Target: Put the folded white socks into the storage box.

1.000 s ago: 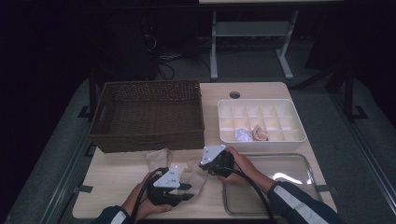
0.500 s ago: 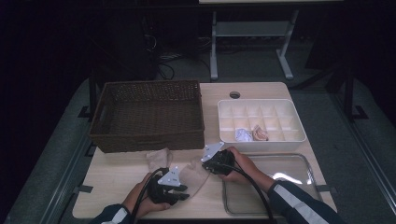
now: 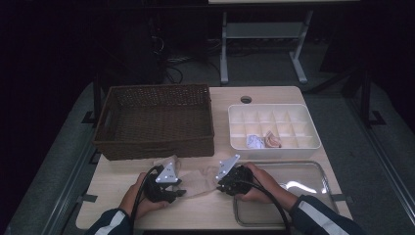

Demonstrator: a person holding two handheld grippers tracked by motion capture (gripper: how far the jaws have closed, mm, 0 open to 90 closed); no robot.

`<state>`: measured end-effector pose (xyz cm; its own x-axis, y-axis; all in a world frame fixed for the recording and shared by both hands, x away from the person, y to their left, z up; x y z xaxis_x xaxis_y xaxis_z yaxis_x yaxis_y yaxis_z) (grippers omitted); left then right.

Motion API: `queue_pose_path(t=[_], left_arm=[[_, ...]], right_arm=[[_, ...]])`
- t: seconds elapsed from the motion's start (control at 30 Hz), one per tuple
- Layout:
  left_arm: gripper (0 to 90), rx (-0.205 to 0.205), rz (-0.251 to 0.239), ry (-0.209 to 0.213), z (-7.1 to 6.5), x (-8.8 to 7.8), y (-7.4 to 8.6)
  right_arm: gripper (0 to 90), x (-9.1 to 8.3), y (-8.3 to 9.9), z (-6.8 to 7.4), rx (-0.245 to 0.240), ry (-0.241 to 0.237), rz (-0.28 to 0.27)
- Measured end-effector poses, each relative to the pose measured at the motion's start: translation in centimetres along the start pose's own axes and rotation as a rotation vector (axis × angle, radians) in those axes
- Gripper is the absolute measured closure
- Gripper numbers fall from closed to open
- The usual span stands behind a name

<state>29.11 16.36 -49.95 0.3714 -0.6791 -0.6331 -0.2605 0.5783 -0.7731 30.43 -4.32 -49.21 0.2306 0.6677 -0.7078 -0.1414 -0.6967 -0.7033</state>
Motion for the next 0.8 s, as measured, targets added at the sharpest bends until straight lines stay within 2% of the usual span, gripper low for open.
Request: queue_pose_path(t=[0.07, 0.13, 0.2, 0.23, 0.27, 0.37, 0.47, 0.57, 0.63, 0.7, 0.8], left_arm=[[53.1, -0.01, -0.037, 0.027, 0.1, -0.4, -0.3], [52.4, 0.005, -0.063, 0.023, 0.1, -0.7, -0.8], [50.2, -0.007, -0.09, 0.02, 0.0, -0.8, -1.2], [50.7, -0.014, -0.093, 0.015, 0.0, -0.8, -1.3], [51.0, -0.002, -0.081, 0.019, 0.0, -0.8, -1.2], [52.5, 0.007, -0.055, 0.009, 0.0, -0.6, -0.9], [55.0, 0.014, -0.021, -0.019, 0.3, -0.4, -0.4], [56.4, 0.007, 0.003, -0.036, 0.6, -0.4, 0.0], [56.8, 0.002, 0.015, -0.039, 0.8, -0.3, 0.2], [57.1, 0.011, 0.027, -0.046, 0.8, -0.1, 0.4], [56.8, 0.002, 0.025, -0.047, 0.8, 0.0, 0.4]], right_arm=[[80.9, -0.4, -0.7, -0.7, 0.0, 0.046, -0.051], [82.2, -0.5, -1.2, -1.4, -0.004, 0.083, -0.077], [82.7, -0.5, -1.5, -1.8, -0.008, 0.103, -0.094], [83.2, -0.4, -1.7, -2.0, -0.015, 0.126, -0.096], [83.4, -0.3, -1.8, -2.3, -0.033, 0.135, -0.102], [83.7, 0.6, -1.9, -2.8, -0.042, 0.147, -0.098], [83.9, 1.8, -1.4, -2.9, -0.055, 0.133, -0.052], [83.7, 2.2, -0.7, -2.7, -0.048, 0.107, -0.003], [84.2, 2.1, -0.5, -2.5, -0.034, 0.096, 0.004], [84.1, 1.8, -0.2, -2.1, -0.04, 0.072, 0.026], [83.3, 1.1, 0.3, -1.1, -0.025, 0.014, 0.037]])
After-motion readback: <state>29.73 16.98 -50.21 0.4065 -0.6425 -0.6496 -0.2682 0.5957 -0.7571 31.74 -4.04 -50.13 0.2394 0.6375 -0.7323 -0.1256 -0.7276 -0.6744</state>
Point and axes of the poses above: each handheld gripper's, and its own axes: x roughly forward along the jaws, y roughly out of its underside, z roughly to its left, the point moved 6 cm from there along x, roughly forward along the jaws, and after that the axes turned 11 degrees about -z, right-handed, at the moved point
